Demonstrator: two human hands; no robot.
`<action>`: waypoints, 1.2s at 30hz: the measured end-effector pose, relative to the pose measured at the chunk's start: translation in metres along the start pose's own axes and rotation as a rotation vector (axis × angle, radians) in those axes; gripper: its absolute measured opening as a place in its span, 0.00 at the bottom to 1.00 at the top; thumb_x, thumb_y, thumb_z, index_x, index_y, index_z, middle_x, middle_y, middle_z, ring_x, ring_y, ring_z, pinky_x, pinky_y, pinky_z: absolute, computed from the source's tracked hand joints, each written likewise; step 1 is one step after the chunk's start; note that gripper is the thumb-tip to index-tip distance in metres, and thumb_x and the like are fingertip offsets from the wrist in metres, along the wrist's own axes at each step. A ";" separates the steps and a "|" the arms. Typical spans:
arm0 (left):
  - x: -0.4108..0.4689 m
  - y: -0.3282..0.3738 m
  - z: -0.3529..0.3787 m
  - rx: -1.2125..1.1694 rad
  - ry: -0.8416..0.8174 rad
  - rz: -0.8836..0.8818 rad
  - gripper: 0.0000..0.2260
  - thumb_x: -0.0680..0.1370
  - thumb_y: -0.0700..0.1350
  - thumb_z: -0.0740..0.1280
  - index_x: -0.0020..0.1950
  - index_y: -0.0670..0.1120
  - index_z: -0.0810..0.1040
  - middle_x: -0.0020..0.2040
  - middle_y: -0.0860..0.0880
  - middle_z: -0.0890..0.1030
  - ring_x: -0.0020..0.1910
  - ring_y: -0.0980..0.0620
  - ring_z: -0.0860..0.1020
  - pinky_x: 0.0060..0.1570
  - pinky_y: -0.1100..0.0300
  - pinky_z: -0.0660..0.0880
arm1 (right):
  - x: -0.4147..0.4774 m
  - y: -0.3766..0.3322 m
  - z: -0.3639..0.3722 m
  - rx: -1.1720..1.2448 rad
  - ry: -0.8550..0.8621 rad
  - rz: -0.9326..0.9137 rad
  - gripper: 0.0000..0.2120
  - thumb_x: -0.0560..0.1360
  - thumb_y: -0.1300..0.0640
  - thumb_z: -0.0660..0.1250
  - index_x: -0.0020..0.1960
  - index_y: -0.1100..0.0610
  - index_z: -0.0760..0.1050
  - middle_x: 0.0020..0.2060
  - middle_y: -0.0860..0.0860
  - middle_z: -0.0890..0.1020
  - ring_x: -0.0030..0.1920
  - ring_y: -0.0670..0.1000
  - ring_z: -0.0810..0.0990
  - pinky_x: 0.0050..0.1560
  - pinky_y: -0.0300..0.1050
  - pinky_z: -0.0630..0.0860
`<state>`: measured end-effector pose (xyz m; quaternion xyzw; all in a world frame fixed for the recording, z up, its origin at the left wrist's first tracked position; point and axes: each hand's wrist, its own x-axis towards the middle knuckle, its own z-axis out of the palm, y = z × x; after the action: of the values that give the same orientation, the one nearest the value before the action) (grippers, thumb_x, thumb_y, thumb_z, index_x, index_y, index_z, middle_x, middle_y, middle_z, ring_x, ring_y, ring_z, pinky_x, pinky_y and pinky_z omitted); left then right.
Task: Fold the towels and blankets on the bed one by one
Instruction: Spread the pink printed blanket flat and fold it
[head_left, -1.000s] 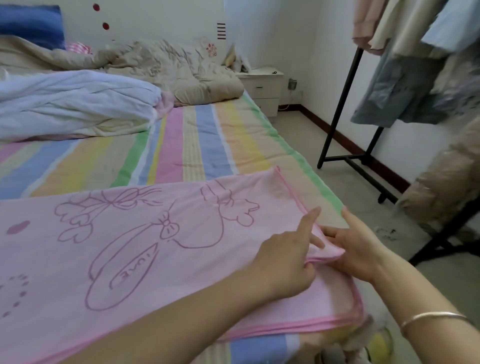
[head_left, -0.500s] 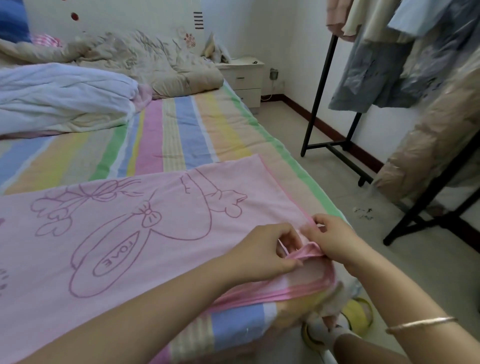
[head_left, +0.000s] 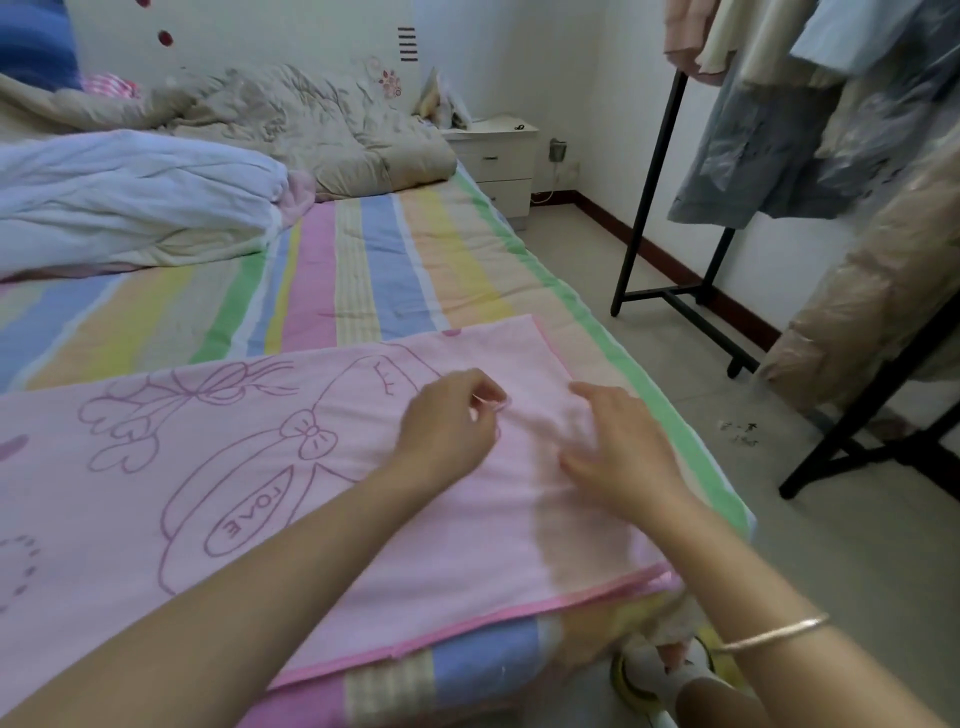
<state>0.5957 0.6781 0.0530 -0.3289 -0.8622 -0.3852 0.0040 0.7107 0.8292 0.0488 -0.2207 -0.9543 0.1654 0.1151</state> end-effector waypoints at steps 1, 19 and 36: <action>0.009 -0.014 -0.006 0.096 0.057 -0.013 0.11 0.74 0.39 0.64 0.53 0.50 0.80 0.53 0.51 0.82 0.54 0.50 0.78 0.56 0.57 0.73 | 0.011 -0.014 0.009 -0.029 0.002 -0.094 0.32 0.73 0.49 0.67 0.74 0.48 0.61 0.72 0.50 0.65 0.72 0.54 0.62 0.69 0.47 0.58; 0.053 -0.135 -0.002 0.757 -0.237 -0.113 0.42 0.69 0.69 0.30 0.80 0.51 0.43 0.80 0.48 0.41 0.78 0.49 0.40 0.75 0.43 0.38 | 0.159 -0.021 0.084 -0.267 -0.106 0.079 0.32 0.79 0.37 0.43 0.79 0.50 0.48 0.79 0.53 0.45 0.78 0.58 0.42 0.75 0.60 0.40; -0.075 -0.052 0.029 0.496 -0.119 0.201 0.30 0.78 0.60 0.42 0.76 0.51 0.66 0.77 0.49 0.63 0.76 0.49 0.60 0.76 0.45 0.51 | 0.012 0.007 0.019 -0.245 0.026 0.411 0.27 0.75 0.34 0.56 0.58 0.56 0.71 0.51 0.55 0.80 0.52 0.59 0.78 0.45 0.48 0.68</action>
<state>0.6321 0.6299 -0.0208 -0.4239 -0.8919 -0.1400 0.0718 0.6975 0.8354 0.0307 -0.4249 -0.9006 0.0652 0.0637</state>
